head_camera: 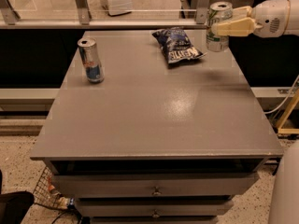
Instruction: Move 7up can near blue chip bag
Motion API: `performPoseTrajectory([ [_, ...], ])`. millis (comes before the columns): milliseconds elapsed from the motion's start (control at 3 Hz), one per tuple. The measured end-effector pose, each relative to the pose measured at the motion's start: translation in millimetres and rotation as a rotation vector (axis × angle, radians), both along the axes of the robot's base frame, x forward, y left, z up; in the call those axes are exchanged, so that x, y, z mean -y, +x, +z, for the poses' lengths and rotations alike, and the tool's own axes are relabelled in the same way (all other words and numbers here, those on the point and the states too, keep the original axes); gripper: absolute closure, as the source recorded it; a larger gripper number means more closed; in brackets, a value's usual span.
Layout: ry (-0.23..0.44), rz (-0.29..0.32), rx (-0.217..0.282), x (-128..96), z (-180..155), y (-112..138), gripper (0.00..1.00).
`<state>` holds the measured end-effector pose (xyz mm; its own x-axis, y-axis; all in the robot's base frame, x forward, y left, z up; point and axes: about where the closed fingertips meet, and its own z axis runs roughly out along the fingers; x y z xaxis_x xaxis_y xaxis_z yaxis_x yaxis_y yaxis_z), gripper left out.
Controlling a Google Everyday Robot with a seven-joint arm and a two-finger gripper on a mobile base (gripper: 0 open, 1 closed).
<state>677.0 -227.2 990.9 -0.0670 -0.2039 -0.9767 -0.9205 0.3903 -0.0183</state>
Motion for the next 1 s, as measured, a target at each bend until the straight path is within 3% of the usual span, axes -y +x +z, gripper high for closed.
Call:
performPoseTrajectory([
  [667,-0.002,-0.052,0.013,20,-25,31,1.00],
  [1000,-0.057,-0.106,0.009,31,-40,42,1.00],
])
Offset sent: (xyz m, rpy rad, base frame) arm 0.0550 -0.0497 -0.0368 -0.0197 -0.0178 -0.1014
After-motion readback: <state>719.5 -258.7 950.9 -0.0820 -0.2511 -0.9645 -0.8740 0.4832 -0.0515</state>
